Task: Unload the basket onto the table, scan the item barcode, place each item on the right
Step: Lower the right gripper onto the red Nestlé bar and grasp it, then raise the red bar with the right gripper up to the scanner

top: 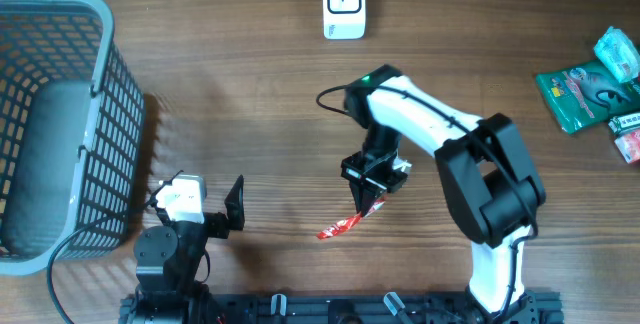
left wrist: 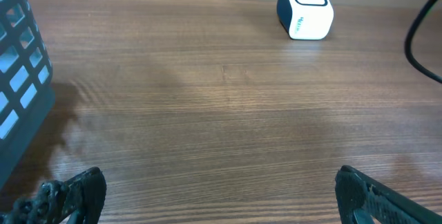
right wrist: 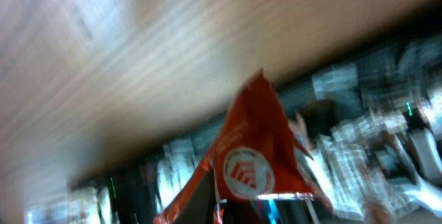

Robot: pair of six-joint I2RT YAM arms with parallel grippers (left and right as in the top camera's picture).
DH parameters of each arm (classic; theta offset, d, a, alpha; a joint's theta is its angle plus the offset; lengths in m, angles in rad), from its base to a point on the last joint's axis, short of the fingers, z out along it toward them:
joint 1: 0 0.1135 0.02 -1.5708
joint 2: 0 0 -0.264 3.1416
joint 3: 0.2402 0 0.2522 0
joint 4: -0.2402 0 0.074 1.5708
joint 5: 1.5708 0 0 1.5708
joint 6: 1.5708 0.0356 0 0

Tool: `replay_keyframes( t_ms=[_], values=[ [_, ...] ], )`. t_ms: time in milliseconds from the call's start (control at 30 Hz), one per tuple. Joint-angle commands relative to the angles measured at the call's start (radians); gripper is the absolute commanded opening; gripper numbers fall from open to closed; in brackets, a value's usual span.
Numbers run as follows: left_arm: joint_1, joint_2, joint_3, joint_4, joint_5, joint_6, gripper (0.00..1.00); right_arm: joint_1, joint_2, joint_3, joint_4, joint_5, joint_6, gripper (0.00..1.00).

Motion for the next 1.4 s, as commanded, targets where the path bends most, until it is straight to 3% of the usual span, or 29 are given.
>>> replay_keyframes(
  t_ms=[0, 267, 600, 833, 933, 1133, 1367],
  values=[
    [-0.002, -0.004, 0.0, -0.002, 0.015, 0.015, 1.0, -0.015, -0.033, 0.008, -0.037, -0.333, -0.322, 0.04],
    [-0.002, -0.004, 0.0, -0.002, 0.015, 0.015, 1.0, -0.016, -0.033, 0.008, -0.036, -0.499, -0.203, 0.04],
    [-0.002, -0.003, 0.0, -0.002, 0.015, 0.015, 1.0, -0.045, -0.033, 0.008, -0.036, -0.907, -0.217, 0.04],
    [-0.002, -0.003, 0.0, -0.002, 0.015, 0.015, 1.0, -0.149, -0.038, 0.008, -0.035, -1.007, -0.417, 0.05],
    [-0.002, -0.003, 0.0, -0.002, 0.015, 0.015, 1.0, -0.195, -0.045, 0.008, -0.036, -1.011, -0.548, 0.04],
    [-0.002, -0.003, 0.0, -0.002, 0.015, 0.015, 1.0, -0.294, -0.083, 0.008, -0.036, -1.011, -0.962, 0.04],
    [-0.002, -0.003, 0.0, -0.002, 0.015, 0.015, 1.0, -0.464, -0.092, 0.01, -0.036, -1.011, -1.218, 0.04]
  ],
)
